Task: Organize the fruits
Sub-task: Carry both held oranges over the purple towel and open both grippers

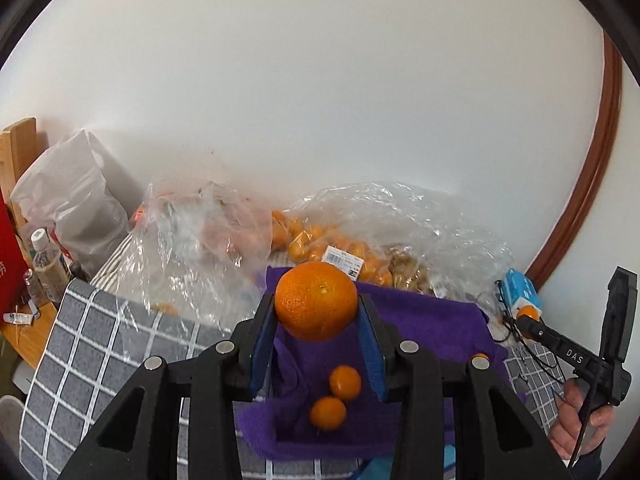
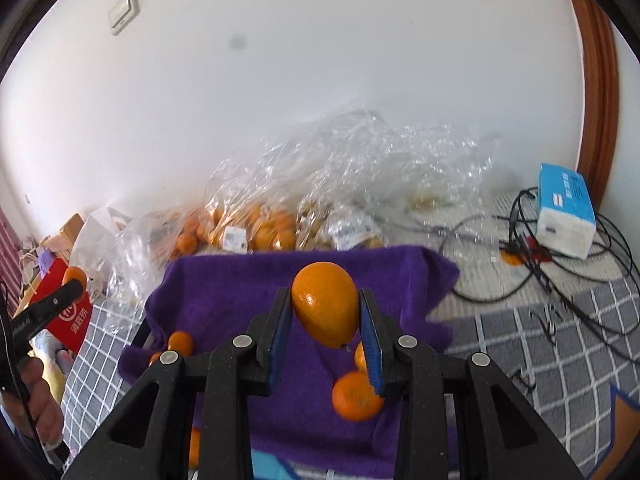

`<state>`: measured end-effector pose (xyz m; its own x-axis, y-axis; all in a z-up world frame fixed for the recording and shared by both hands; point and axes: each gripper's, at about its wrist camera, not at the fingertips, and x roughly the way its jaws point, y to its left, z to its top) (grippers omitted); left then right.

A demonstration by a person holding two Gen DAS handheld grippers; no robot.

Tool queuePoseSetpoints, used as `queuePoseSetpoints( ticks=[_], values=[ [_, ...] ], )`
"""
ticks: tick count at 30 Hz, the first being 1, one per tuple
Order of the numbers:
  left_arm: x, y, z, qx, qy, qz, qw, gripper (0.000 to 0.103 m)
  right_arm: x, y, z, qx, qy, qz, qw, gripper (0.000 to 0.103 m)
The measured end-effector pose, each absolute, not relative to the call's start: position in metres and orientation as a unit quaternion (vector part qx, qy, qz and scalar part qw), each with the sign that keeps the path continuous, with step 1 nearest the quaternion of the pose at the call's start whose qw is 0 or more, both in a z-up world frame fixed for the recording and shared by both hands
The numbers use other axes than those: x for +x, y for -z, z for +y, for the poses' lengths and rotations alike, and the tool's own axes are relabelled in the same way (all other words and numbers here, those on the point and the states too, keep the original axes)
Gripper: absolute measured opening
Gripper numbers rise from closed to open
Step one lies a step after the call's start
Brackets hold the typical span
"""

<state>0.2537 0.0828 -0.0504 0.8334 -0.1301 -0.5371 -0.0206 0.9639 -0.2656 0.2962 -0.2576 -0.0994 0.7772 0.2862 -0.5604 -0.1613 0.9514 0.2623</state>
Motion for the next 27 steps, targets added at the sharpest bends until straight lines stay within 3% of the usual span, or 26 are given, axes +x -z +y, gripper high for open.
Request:
queuePoseSetpoints(
  ticks=[16,27],
  values=[
    [0.335,0.124,0.048,-0.113,0.044,0.393,0.911,0.038,0.382,0.168,-0.249,0.080,-0.104,0.436,0.890,0.033],
    [0.354,0.146,0.040,-0.088,0.023,0.447,0.890,0.038,0.387,0.179,-0.244,0.056,-0.097,0.462,0.880,0.035]
  ],
)
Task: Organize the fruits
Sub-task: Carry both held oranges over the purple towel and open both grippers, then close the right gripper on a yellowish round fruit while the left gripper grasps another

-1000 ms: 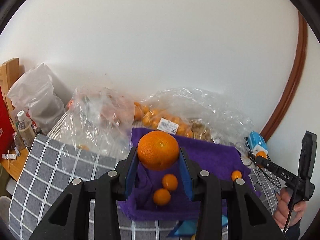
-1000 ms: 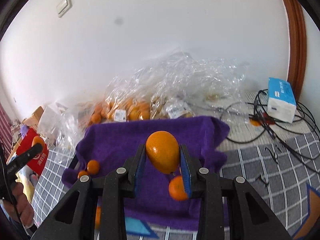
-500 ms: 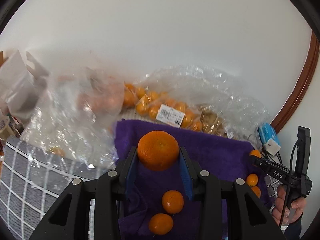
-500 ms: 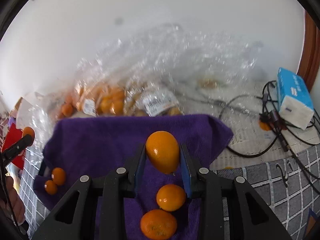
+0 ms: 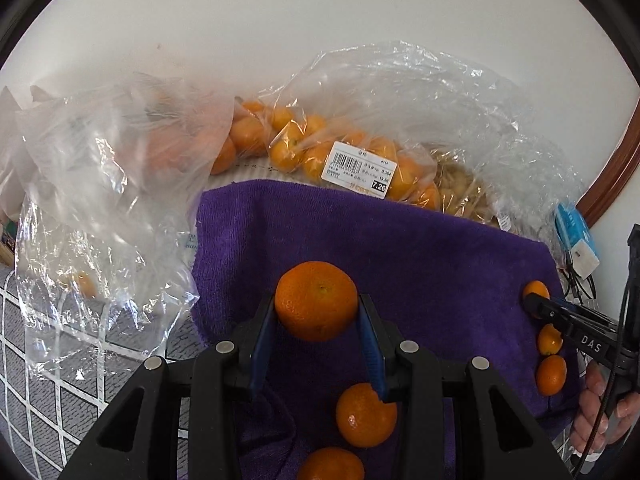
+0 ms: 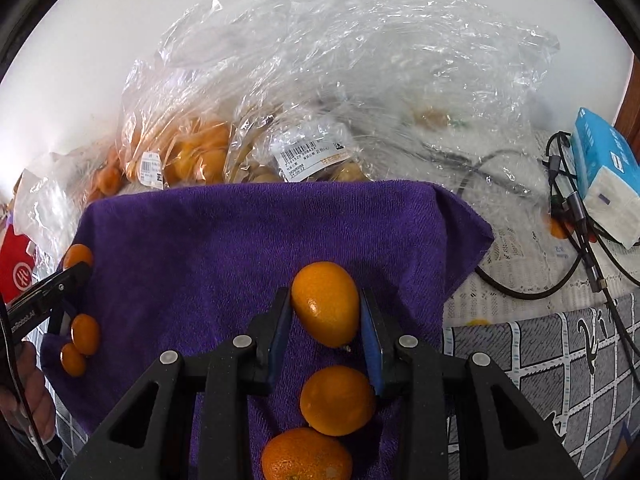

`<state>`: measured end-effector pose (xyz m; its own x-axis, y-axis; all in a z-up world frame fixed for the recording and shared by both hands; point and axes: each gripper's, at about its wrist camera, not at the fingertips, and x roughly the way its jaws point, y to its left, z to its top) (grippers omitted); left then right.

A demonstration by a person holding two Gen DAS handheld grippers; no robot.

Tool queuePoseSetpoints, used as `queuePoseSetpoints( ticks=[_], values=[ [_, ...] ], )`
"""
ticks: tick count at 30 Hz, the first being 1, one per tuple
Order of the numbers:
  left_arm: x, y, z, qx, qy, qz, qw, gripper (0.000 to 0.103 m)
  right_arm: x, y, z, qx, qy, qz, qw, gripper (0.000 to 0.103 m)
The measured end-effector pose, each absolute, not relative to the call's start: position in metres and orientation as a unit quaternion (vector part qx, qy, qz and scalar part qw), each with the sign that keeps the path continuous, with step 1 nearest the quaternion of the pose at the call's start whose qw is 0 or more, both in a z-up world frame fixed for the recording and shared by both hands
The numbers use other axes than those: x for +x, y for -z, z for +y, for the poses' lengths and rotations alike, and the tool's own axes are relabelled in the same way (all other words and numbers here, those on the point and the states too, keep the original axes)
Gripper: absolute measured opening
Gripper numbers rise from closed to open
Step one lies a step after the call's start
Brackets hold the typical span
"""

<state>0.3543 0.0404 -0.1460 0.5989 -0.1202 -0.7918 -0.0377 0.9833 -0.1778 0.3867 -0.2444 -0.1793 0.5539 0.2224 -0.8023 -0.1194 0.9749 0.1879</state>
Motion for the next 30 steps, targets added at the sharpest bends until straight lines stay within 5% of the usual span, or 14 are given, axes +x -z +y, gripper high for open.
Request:
queuePoseSetpoints(
  ticks=[6,18,30],
  values=[
    [0.355,0.149,0.037,-0.075,0.020,0.453,0.888,0.038,0.365,0.158,-0.255,0.065,-0.099,0.438,0.891,0.049],
    [0.333,0.122,0.036,-0.059,0.000,0.416,0.908,0.054,0.275,0.119,-0.270,0.067,-0.081,0.378,0.920,0.049],
    [0.222,0.105,0.061,-0.075,0.002,0.383,0.921,0.056,0.201,0.134,-0.232,0.053,-0.095,0.370,0.923,0.042]
  ],
)
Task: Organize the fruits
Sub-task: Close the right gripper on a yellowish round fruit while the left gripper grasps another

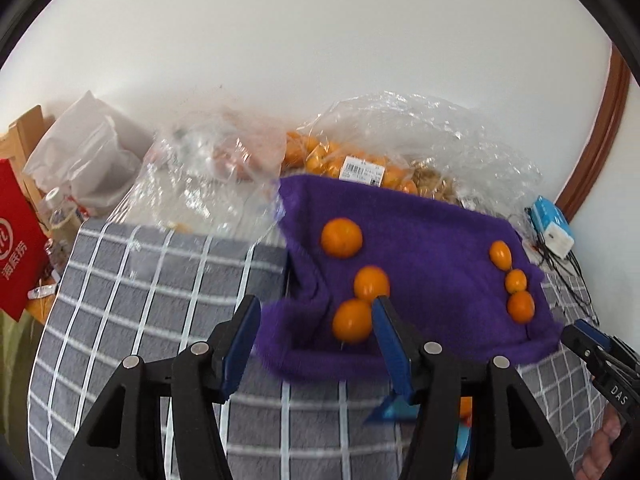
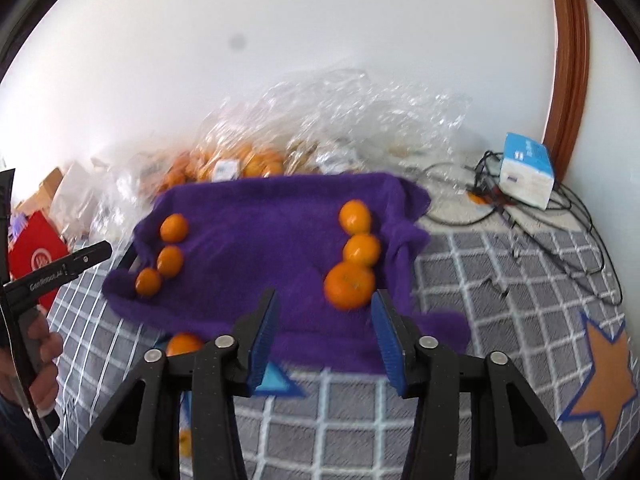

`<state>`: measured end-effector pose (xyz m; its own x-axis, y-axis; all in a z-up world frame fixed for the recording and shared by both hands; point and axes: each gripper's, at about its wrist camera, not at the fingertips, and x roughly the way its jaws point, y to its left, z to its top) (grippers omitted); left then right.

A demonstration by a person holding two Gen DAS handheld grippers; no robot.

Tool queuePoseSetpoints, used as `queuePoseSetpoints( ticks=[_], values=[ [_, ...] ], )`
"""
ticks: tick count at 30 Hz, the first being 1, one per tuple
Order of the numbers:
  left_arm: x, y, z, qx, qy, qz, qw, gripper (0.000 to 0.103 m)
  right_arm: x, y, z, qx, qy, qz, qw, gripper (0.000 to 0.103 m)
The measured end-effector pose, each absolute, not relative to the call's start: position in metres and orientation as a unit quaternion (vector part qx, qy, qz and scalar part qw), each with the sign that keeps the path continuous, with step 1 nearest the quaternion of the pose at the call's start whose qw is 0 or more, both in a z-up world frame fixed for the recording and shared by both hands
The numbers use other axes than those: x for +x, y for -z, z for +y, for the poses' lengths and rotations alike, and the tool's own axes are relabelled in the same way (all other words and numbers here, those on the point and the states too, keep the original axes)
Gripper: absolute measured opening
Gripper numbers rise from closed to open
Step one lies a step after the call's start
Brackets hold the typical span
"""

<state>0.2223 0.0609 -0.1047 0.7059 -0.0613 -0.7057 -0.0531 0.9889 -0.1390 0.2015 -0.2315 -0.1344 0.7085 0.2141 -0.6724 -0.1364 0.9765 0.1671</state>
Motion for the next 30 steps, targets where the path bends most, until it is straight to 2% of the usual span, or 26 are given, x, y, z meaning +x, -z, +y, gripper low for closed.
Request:
queuePoseSetpoints(
  ticks=[2,14,16,17,18,23,30],
  values=[
    [0.200,0.112,0.064,-0.077,0.008,0.381,0.921,0.056,0.189,0.142,-0.222,0.056,-0.119,0.377,0.917,0.040],
    [0.130,0.148,0.078,-0.088,0.004,0.403,0.911,0.056,0.134,0.188,-0.156,0.009,-0.208,0.397,0.894,0.039],
    [0.126,0.148,0.077,-0.080,0.002,0.403,0.912,0.055,0.135,0.197,-0.150,0.002,-0.209,0.405,0.890,0.036],
    [0.123,0.148,0.077,-0.078,0.003,0.403,0.912,0.055,0.136,0.199,-0.149,-0.001,-0.208,0.408,0.889,0.029],
    [0.122,0.147,0.076,-0.077,0.005,0.403,0.912,0.055,0.137,0.202,-0.146,-0.004,-0.207,0.412,0.887,0.028],
    [0.121,0.140,0.067,-0.085,0.032,0.398,0.913,0.055,0.129,0.188,-0.159,-0.009,-0.198,0.383,0.902,0.028],
    [0.146,0.142,0.016,-0.054,0.088,0.410,0.906,0.055,0.153,0.165,-0.214,-0.015,-0.135,0.346,0.928,0.028]
  ],
)
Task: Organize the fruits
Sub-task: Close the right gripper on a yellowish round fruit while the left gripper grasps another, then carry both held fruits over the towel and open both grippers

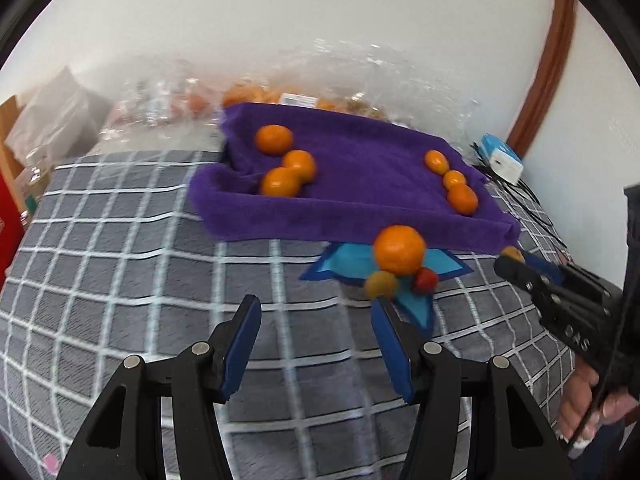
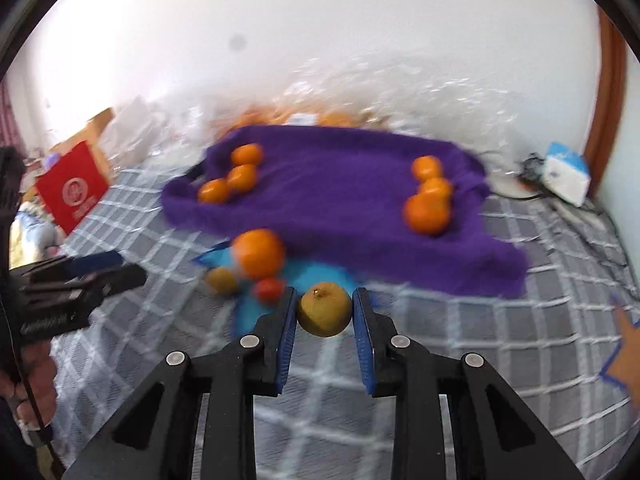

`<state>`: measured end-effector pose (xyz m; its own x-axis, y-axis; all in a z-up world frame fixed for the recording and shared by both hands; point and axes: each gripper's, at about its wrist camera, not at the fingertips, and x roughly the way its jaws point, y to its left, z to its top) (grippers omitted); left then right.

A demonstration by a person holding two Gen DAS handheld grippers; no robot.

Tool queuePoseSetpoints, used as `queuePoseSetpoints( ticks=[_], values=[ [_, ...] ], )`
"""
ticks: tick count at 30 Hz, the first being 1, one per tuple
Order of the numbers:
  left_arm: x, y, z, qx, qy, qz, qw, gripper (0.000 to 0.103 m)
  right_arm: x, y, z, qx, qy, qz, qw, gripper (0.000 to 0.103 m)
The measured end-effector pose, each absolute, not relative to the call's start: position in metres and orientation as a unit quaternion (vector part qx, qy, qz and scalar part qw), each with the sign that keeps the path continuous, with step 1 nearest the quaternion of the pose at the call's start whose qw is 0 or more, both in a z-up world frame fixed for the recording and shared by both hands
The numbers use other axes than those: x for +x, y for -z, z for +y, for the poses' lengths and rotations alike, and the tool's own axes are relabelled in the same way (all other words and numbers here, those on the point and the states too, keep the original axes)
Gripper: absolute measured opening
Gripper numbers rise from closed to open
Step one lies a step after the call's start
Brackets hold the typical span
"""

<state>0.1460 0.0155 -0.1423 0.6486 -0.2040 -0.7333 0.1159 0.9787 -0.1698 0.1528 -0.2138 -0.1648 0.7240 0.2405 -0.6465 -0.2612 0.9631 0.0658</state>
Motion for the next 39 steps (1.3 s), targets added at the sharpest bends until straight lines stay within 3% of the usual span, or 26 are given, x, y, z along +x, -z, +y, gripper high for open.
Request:
queuePoseSetpoints(
  ticks=[8,12,24,39],
  values=[
    [0.175,0.163,-0.024,-0.023,0.107,0.434,0.894,0.048,0.180,0.192,-0.252,0.043,-0.116,0.371,0.920,0.028],
    [0.180,0.169,-0.031,-0.015,0.107,0.430,0.896,0.024,0.179,0.195,-0.256,0.050,-0.106,0.368,0.922,0.028],
    [0.165,0.171,0.033,-0.019,0.040,0.414,0.909,0.024,0.182,0.204,-0.252,0.039,-0.104,0.391,0.914,0.028],
    [0.167,0.176,0.048,-0.080,0.063,0.410,0.906,0.025,0.181,0.206,-0.242,0.004,-0.093,0.393,0.915,0.028]
  ],
)
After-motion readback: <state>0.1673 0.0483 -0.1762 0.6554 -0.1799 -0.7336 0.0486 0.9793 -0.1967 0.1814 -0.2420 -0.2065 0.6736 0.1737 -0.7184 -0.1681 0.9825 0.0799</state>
